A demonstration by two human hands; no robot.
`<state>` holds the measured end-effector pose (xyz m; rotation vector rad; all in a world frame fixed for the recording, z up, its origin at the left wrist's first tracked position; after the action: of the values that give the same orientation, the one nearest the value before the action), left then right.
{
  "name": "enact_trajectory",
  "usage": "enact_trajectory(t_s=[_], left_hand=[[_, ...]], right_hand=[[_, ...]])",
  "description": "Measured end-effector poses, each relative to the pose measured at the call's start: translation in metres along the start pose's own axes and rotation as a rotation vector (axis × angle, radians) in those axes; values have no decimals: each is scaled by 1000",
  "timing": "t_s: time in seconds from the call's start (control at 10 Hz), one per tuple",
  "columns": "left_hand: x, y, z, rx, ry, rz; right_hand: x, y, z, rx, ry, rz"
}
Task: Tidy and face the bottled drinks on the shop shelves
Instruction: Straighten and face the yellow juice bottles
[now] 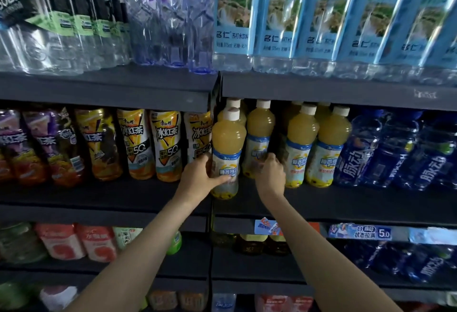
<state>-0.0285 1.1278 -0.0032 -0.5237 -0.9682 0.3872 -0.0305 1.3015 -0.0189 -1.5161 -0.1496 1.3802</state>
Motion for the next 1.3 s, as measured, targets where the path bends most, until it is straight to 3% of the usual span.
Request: enact_trajectory(t_s=[0.2, 0.3, 0.5, 0.6, 0.7, 0.8, 0.9, 1.0, 1.1, 1.2, 1.3], left_hand=[[-1, 2, 0, 29, 13, -17], [-2, 2, 0, 28, 3, -64], [-1, 1, -2, 16, 14, -81], [-1, 0, -2, 24, 37, -45], [-1, 1, -6, 41, 38, -37], [3, 5, -7, 27, 52, -52], [13, 17, -2, -154, 79, -79], [19, 28, 1, -293, 135, -48], [18, 25, 3, -150, 140, -13], [15, 14, 5, 115, 103, 8], [10, 14, 7, 132, 76, 40]], right_hand=[[-13, 21, 44, -13, 86, -3], [-10, 27, 63, -44, 35, 120], [-15, 30, 71, -80, 171, -37], [-16, 11, 52, -105, 148, 195], [-11, -9, 6, -186, -30, 517], [-4, -25, -35, -485, -114, 756], [7, -39, -51, -471, -240, 612], [21, -37, -49, -281, -282, 403], [26, -31, -41, -172, -204, 364], [21, -21, -30, -46, -123, 283], [10, -13, -19, 35, -35, 175]])
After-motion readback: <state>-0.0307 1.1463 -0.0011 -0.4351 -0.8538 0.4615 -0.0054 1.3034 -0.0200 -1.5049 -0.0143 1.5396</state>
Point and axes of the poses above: each hand's wrist, its own z-axis towards the middle knuckle, its own y-axis out of the palm, x = y × z, the point moved 2 cm from there along z, towards the middle knuckle, and after that the axes turned 10 degrees about y, right-handed, at the moved point
